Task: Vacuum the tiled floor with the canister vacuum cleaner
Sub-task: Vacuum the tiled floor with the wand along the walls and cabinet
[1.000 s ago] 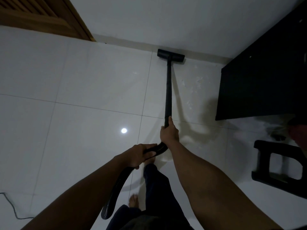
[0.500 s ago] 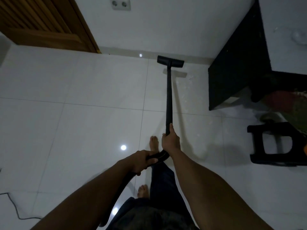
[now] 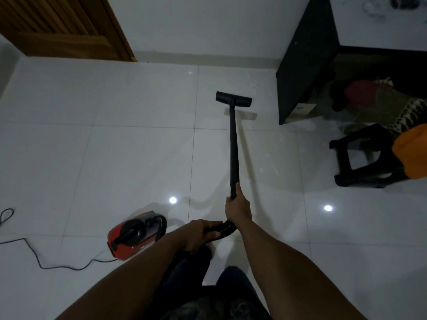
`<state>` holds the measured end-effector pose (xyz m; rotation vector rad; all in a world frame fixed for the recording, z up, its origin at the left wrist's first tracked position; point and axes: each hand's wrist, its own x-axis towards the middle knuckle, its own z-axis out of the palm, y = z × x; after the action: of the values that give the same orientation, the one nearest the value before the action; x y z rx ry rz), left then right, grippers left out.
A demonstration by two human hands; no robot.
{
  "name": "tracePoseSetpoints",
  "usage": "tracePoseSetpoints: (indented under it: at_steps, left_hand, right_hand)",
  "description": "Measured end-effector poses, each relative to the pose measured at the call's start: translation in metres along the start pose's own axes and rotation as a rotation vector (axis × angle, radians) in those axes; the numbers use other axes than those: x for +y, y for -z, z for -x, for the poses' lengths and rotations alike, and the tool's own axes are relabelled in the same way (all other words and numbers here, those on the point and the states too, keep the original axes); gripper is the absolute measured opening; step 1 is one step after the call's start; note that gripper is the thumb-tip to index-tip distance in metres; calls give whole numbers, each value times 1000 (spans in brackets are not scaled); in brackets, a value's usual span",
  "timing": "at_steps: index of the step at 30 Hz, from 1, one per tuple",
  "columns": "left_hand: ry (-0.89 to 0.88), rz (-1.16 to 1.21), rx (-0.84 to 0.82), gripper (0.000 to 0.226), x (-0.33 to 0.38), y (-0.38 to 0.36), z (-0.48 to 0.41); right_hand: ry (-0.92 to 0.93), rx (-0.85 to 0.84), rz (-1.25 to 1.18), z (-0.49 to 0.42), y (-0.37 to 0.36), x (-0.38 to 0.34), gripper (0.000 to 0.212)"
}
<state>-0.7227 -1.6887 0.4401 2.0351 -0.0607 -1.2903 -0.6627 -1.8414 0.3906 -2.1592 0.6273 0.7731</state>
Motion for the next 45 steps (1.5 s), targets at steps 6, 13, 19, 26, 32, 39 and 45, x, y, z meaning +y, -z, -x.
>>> tracePoseSetpoints:
  at_steps: [6,13,19,26,32,39,45]
  left_hand:
    - [49,-82,8,84,-28,-93,3]
    - [25,-168,-83,69,-35,-209,29]
    - [-20,-103,-135,52,-7,-255,95]
    - [-13,-140,-217,45,-18,-289,132]
    - [-65,-198,-308,46,-56,-312,160]
    - [-90,-208,-325,44,-91,-322,177]
    - [-113,-169,-305,45,-98,-324,179]
  right_hand:
    - [-6,-10,-39,54,4,76,66]
    - [-42,-18,-36,132,17,180,67]
    - [-109,-21,-52,178,-2,242,67]
    - [-174,-52,-81,226,-40,290,68]
    - [-218,-52,-74,269,-81,316,70]
    - [-248,-42,-78,297,-113,328,63]
    - [-271,-53,-97,293,-117,326,66]
